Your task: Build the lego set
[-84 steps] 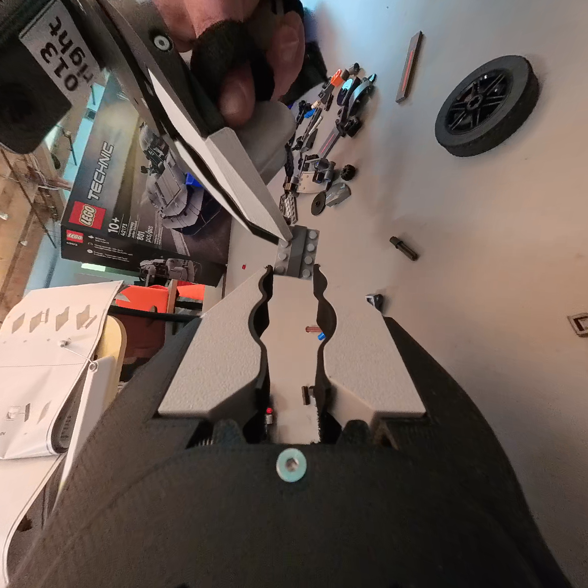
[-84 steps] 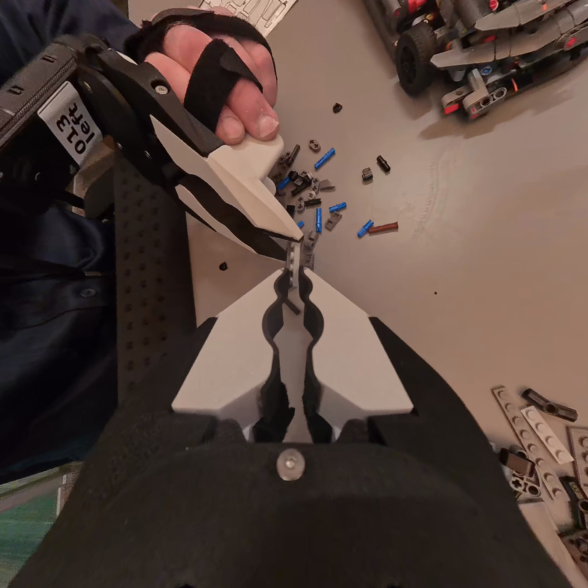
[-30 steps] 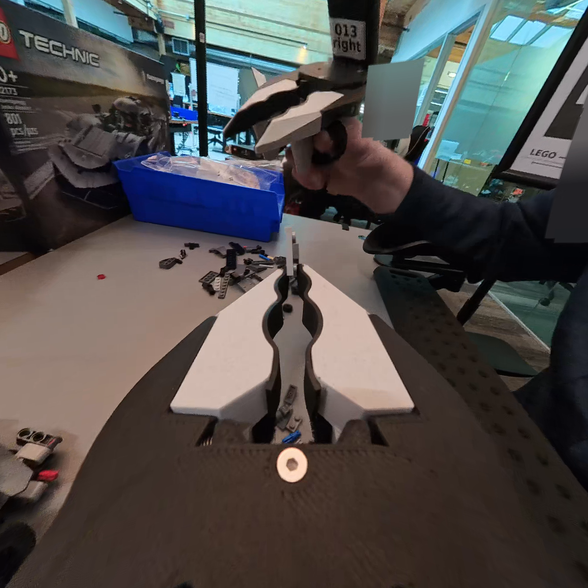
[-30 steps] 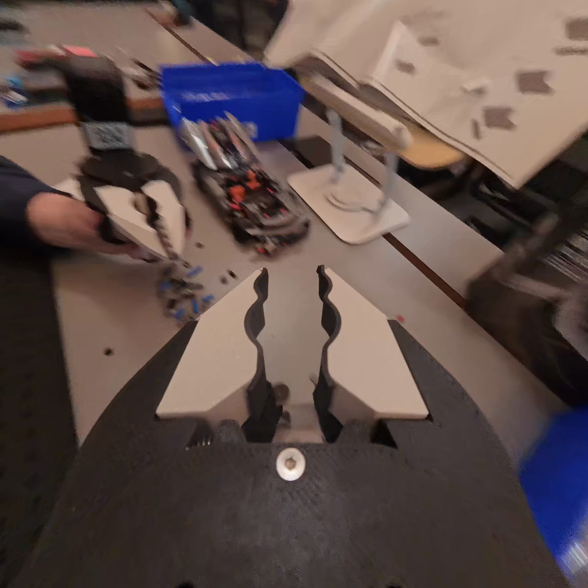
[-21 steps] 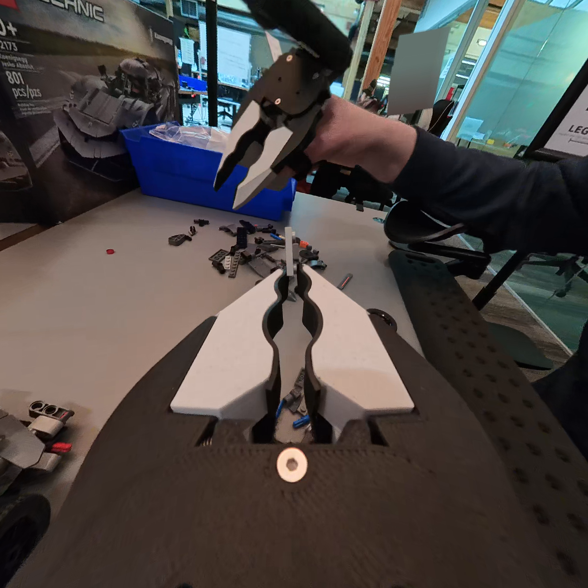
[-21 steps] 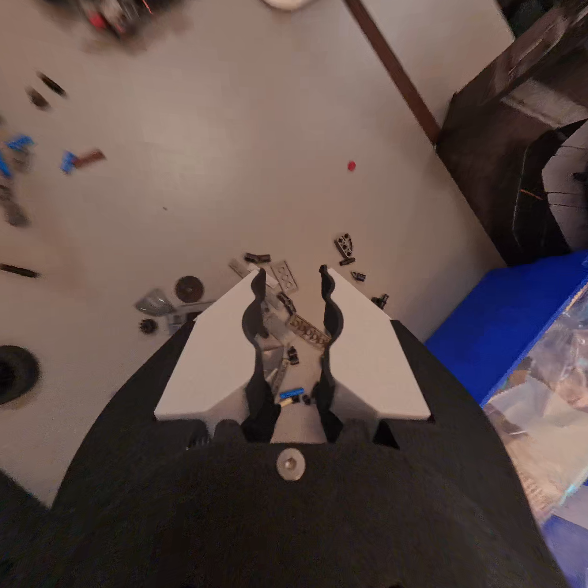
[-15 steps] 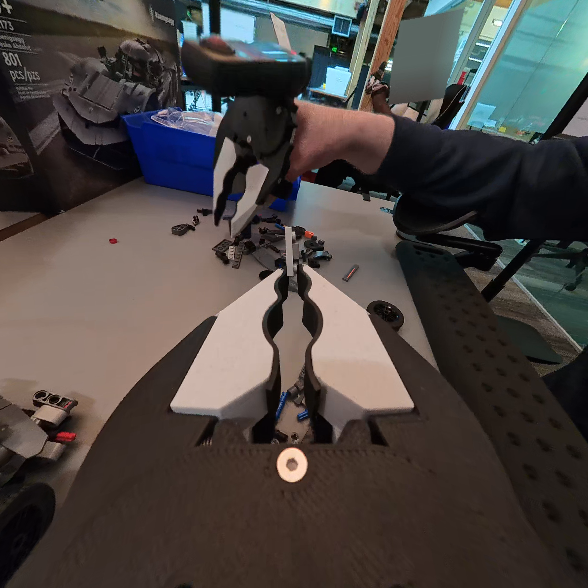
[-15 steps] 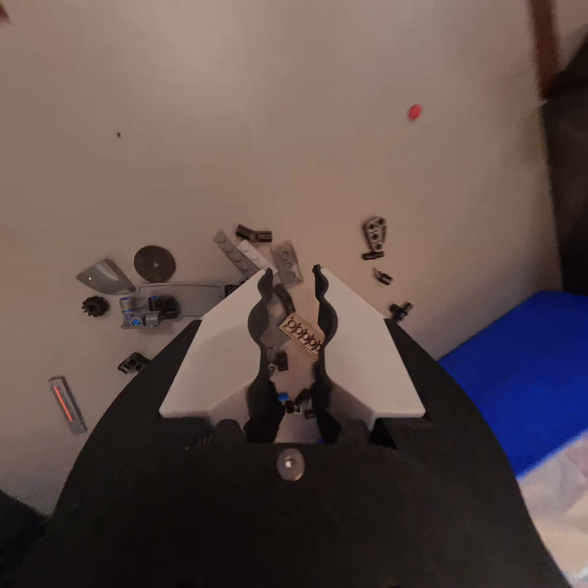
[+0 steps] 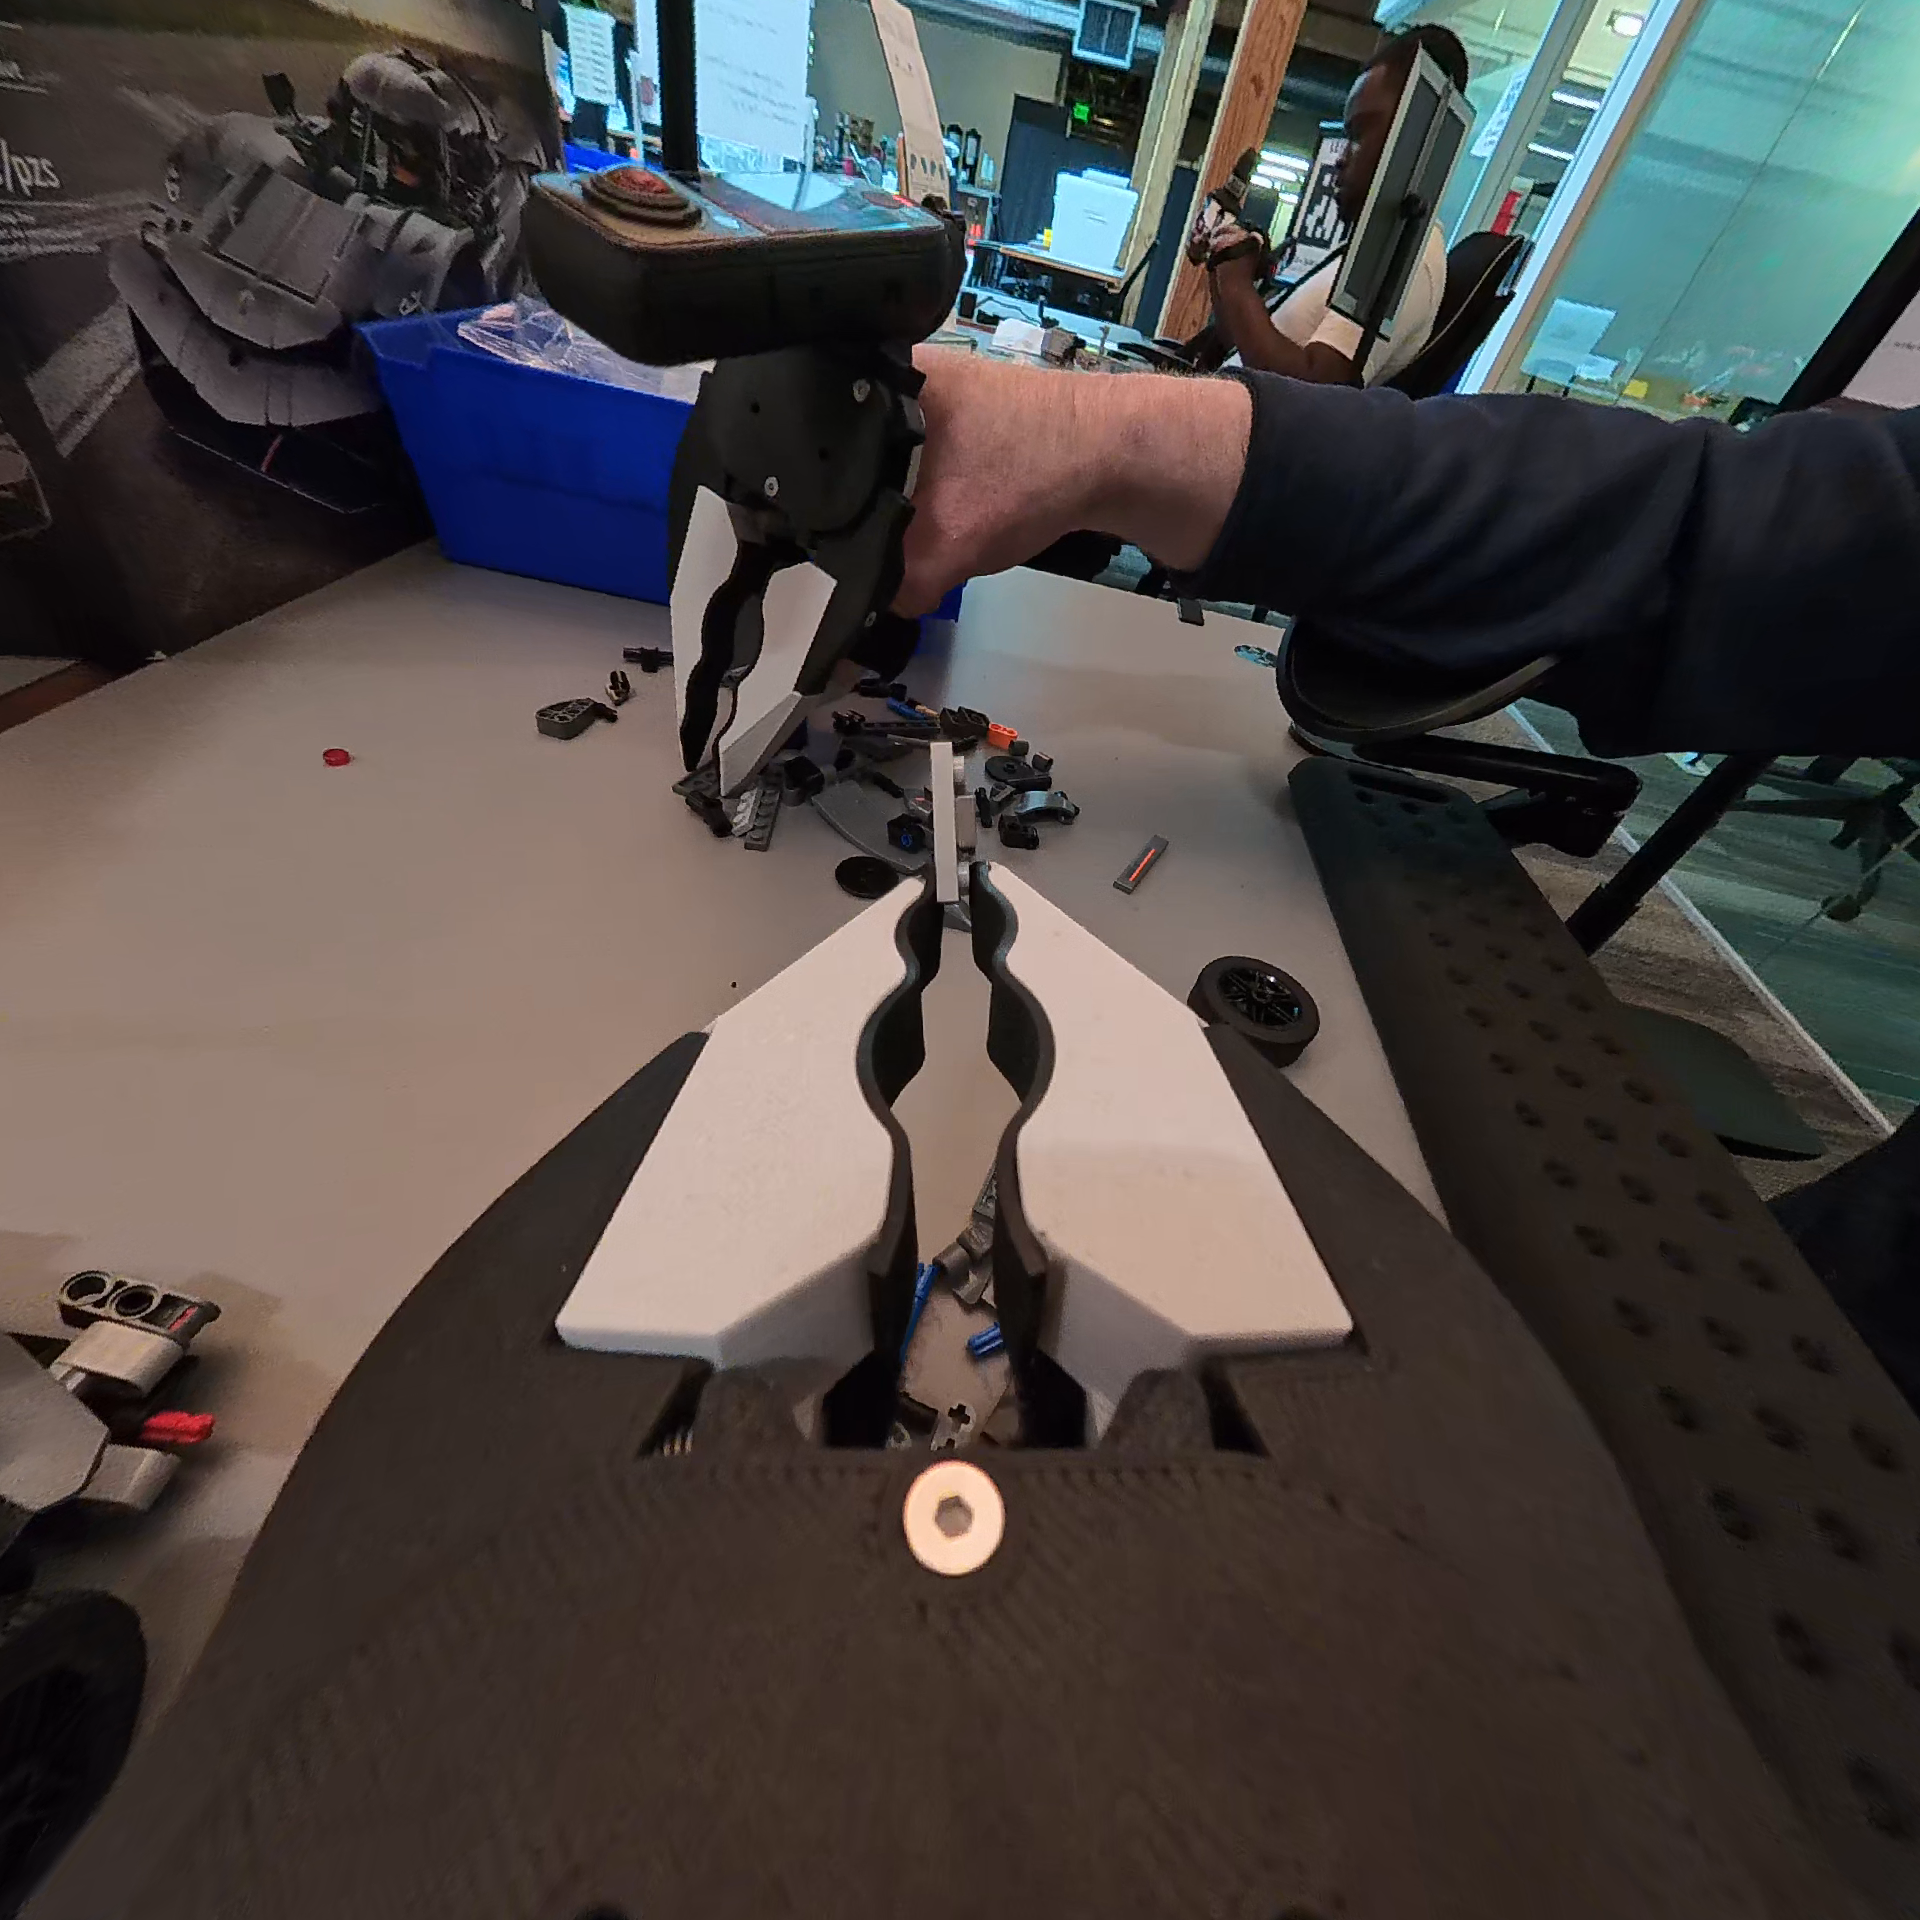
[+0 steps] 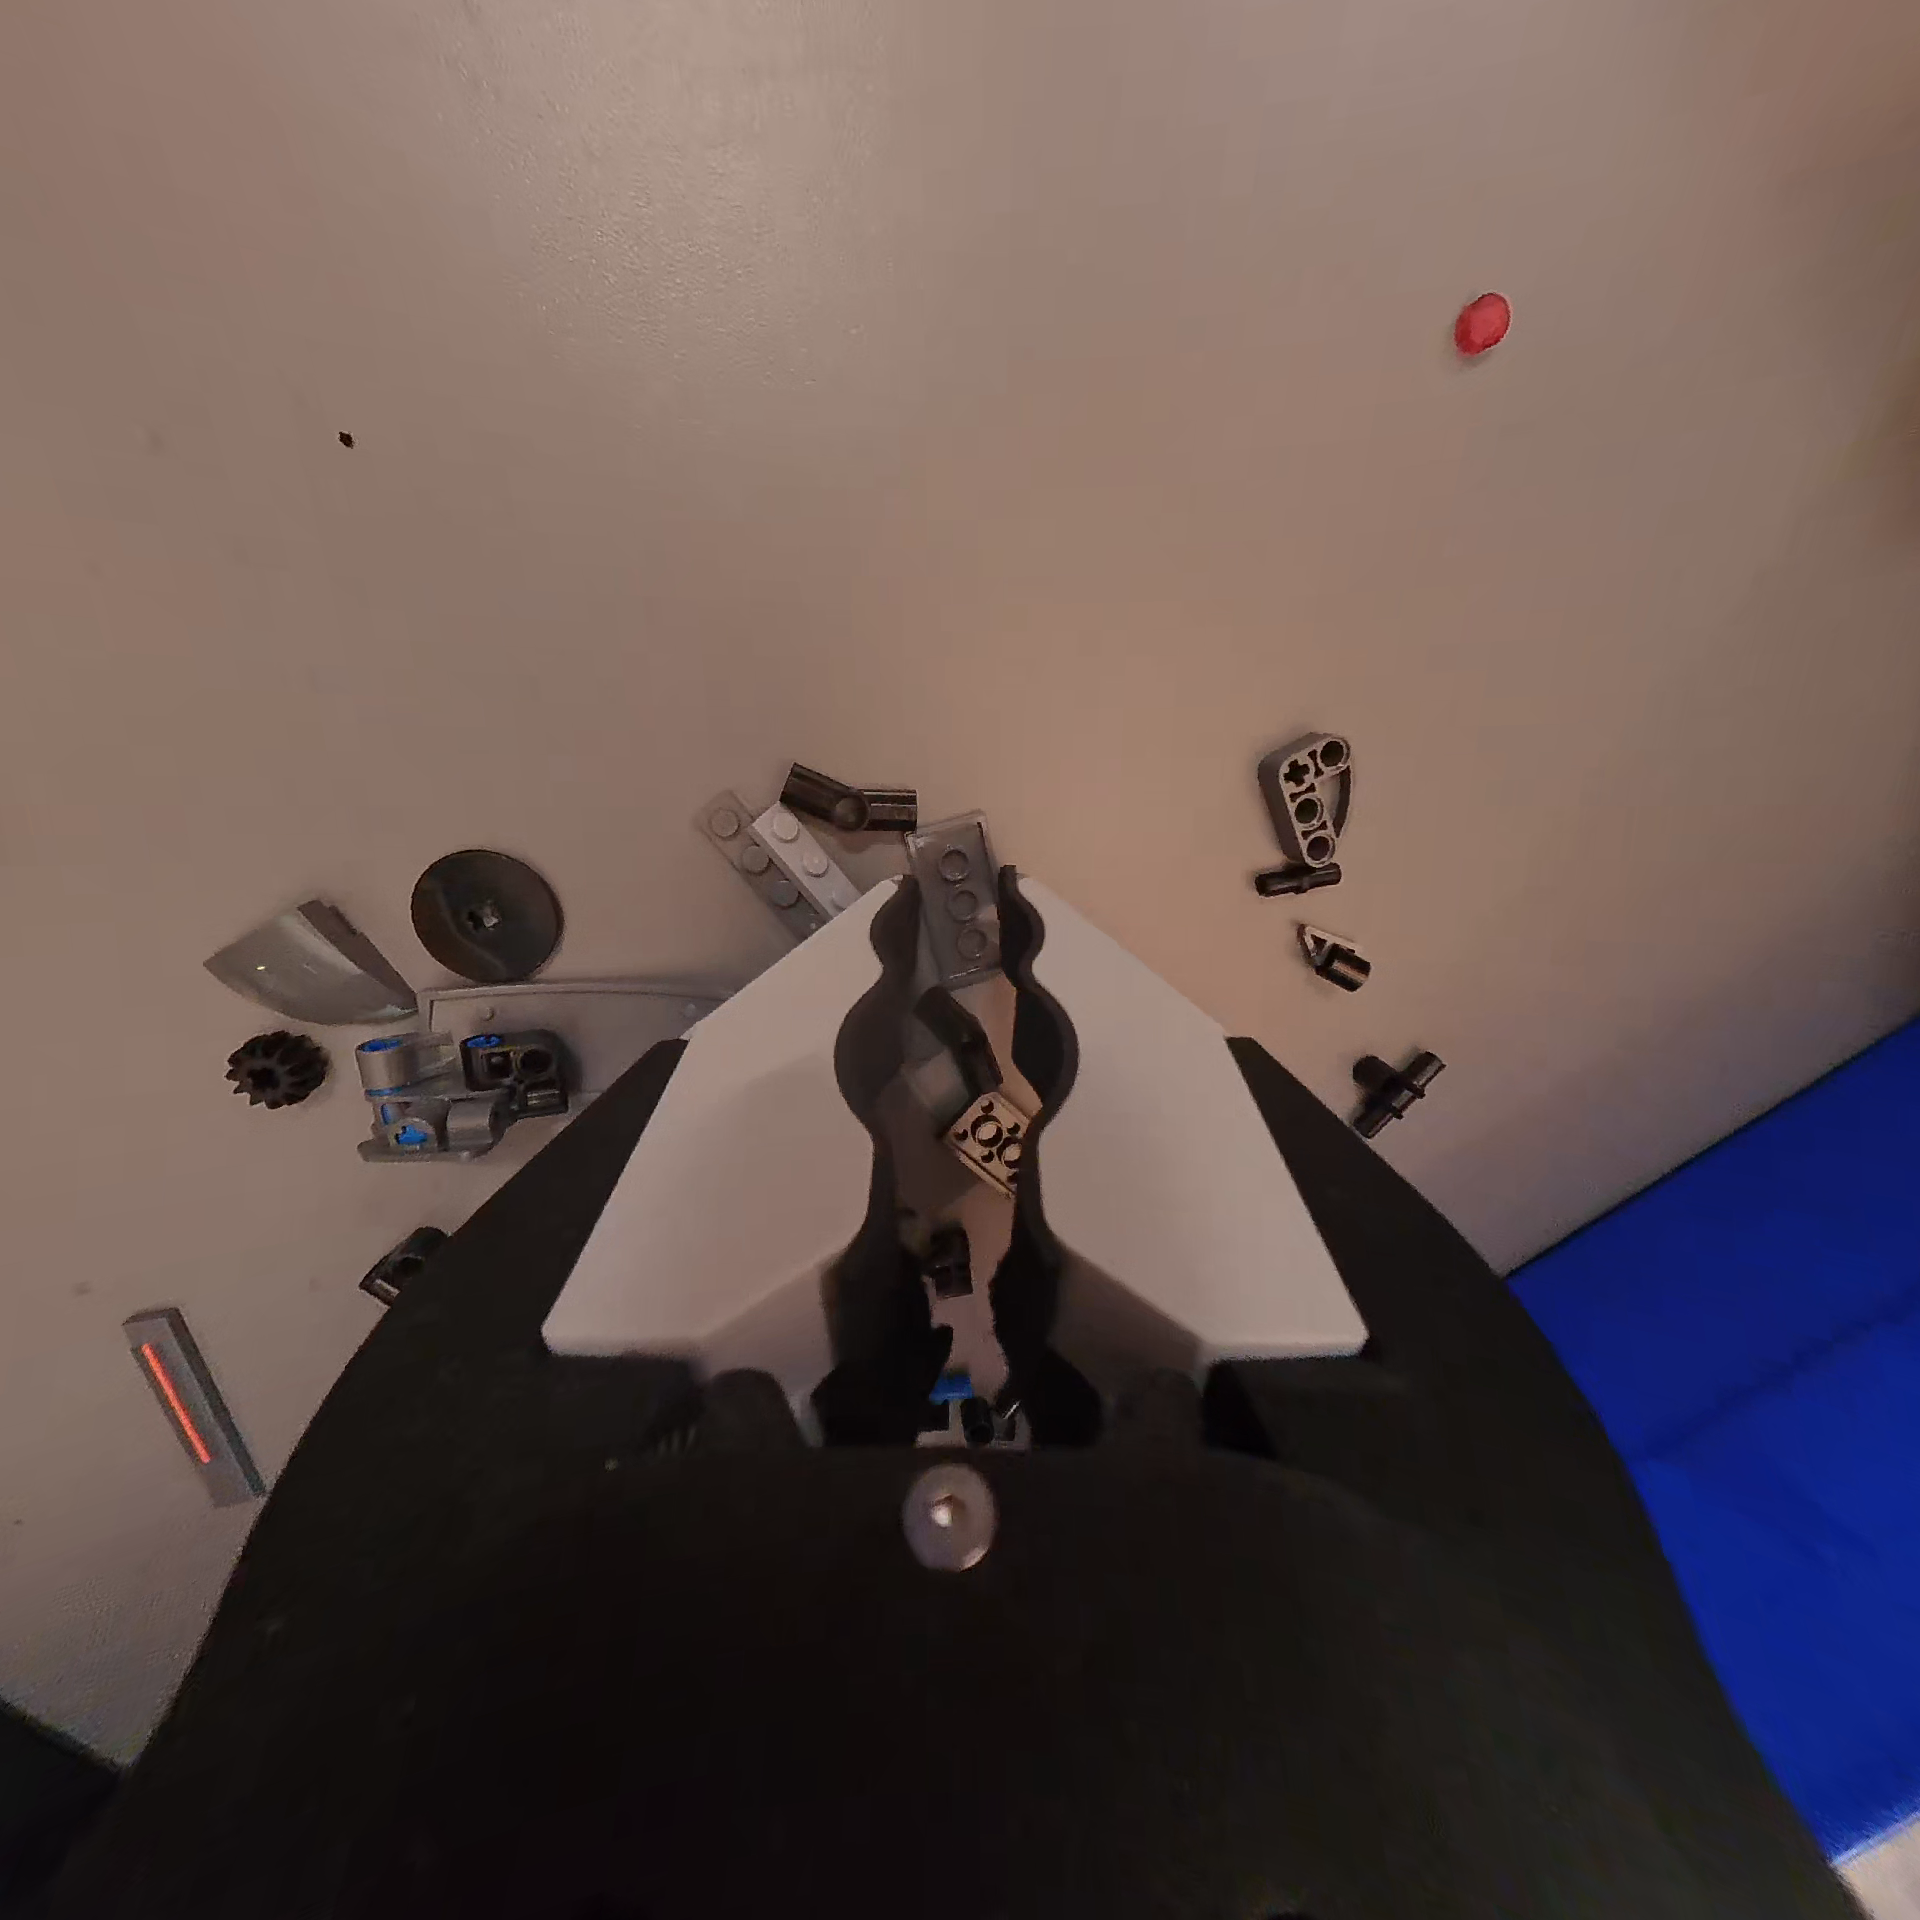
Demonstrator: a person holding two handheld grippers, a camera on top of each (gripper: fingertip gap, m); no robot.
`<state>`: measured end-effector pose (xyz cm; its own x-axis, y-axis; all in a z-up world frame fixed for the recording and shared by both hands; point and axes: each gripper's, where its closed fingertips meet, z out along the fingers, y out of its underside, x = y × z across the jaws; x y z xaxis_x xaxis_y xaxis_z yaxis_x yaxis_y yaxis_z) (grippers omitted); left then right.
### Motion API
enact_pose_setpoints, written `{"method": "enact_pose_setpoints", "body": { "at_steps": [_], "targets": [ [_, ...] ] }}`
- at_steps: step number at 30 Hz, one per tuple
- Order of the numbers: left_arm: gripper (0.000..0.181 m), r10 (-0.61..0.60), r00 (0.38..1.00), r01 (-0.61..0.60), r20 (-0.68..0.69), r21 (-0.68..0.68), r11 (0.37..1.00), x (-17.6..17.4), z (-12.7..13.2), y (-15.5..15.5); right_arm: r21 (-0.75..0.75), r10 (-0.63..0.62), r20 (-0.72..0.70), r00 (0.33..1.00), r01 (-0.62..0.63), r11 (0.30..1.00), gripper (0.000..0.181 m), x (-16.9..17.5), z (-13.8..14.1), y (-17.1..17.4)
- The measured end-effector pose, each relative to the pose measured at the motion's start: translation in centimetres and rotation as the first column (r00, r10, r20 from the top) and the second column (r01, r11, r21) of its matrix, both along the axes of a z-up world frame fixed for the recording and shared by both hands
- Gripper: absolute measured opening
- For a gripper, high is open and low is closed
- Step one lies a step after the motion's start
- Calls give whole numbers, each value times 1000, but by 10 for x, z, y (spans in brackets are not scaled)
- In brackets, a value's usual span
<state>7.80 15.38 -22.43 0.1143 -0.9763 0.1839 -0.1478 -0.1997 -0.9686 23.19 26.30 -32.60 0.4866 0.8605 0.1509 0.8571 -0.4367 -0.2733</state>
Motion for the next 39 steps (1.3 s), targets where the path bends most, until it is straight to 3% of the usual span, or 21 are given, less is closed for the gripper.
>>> {"method": "enact_pose_setpoints", "body": {
  "at_steps": [4, 12, 15, 18, 24, 28, 32, 39],
  "targets": [
    [2, -9, 1000, 9, -12, 4, 1000, 2, -3, -2, 18, 10, -3, 1000, -10, 1000, 0, 0, 1, 1],
    [2, -12, 1000, 12, -15, -6, 1000, 1, -5, -1, 64, 0, -91, 996, 6, 998, 0, -8, 18, 4],
    [2, -16, 1000, 16, -20, -11, 1000, 2, -6, -2, -7, -112, -91, 990, 112, 994, 35, -1, 9, 7],
    [2, -16, 1000, 16, -24, -9, 1000, 2, -7, -2, -48, -173, -81, 982, 170, 984, 36, 2, 0, 7],
    [2, -19, 999, 18, -29, -15, 1000, 3, -9, -2, -48, -197, -86, 977, 193, 980, 24, -1, -1, 9],
    [2, -14, 999, 14, -33, -13, 1000, 3, -10, -1, -22, -156, -122, 980, 155, 988, 0, -6, 7, 9],
    [2, -12, 999, 11, -43, -18, 1000, 3, -12, 0, -18, -147, -124, 981, 146, 989, 1, -5, 10, 8],
    [2, -7, 999, 7, -52, -4, 1000, 3, -12, 1, -1, -113, -252, 961, 117, 993, 0, -25, 39, 8]
  ]
}}
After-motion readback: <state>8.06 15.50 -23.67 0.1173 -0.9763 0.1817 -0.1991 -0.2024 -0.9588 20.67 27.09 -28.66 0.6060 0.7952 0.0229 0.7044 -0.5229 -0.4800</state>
